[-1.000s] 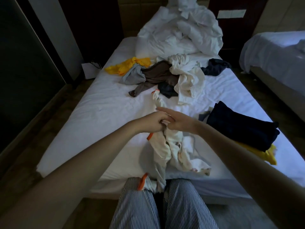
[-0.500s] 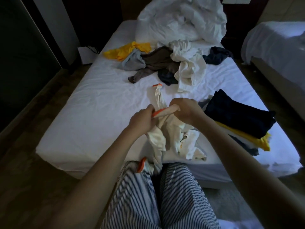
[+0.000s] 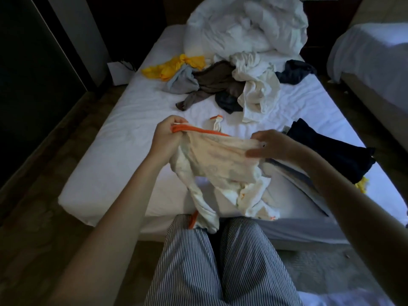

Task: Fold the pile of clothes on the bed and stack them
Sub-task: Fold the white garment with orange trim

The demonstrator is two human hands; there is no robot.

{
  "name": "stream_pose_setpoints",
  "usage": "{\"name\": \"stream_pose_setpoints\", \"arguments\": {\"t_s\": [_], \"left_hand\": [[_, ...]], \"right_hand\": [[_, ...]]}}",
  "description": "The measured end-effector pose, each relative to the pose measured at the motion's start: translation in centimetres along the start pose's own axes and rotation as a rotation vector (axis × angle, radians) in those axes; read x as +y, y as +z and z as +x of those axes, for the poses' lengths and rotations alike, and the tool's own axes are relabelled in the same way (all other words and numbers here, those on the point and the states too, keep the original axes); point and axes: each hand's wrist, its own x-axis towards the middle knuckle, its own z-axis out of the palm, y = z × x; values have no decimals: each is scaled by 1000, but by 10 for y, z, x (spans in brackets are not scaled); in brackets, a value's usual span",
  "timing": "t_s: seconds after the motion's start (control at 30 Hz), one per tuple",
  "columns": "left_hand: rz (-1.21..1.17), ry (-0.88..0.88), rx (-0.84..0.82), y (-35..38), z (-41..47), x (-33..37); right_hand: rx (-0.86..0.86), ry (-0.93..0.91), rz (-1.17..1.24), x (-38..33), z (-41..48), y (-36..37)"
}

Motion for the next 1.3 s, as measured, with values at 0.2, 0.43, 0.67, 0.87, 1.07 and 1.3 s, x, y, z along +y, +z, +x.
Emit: {"name": "stream_pose_setpoints", "arguments": {"t_s": [0.2,0.43,0.67,0.87,1.07,1.3], "left_hand": [[257,232,-71,-42,45,44],[440,154,-199,-66,103,71],[833,67,-502,-91,136,88],[632,115,-324,-94,167,72],[305,94,-121,-88,205,85],[368,279,97,-110,253,146]], "right_hand": [[216,-37,-187,-14,19,-64],[243,61,242,-18,48,-98],[246,118,119,-18,76,-132],[133,82,76,-14,100,-157],[478,23,240,-15,135,-177],[741,-51,232,-46,170,-236]]}}
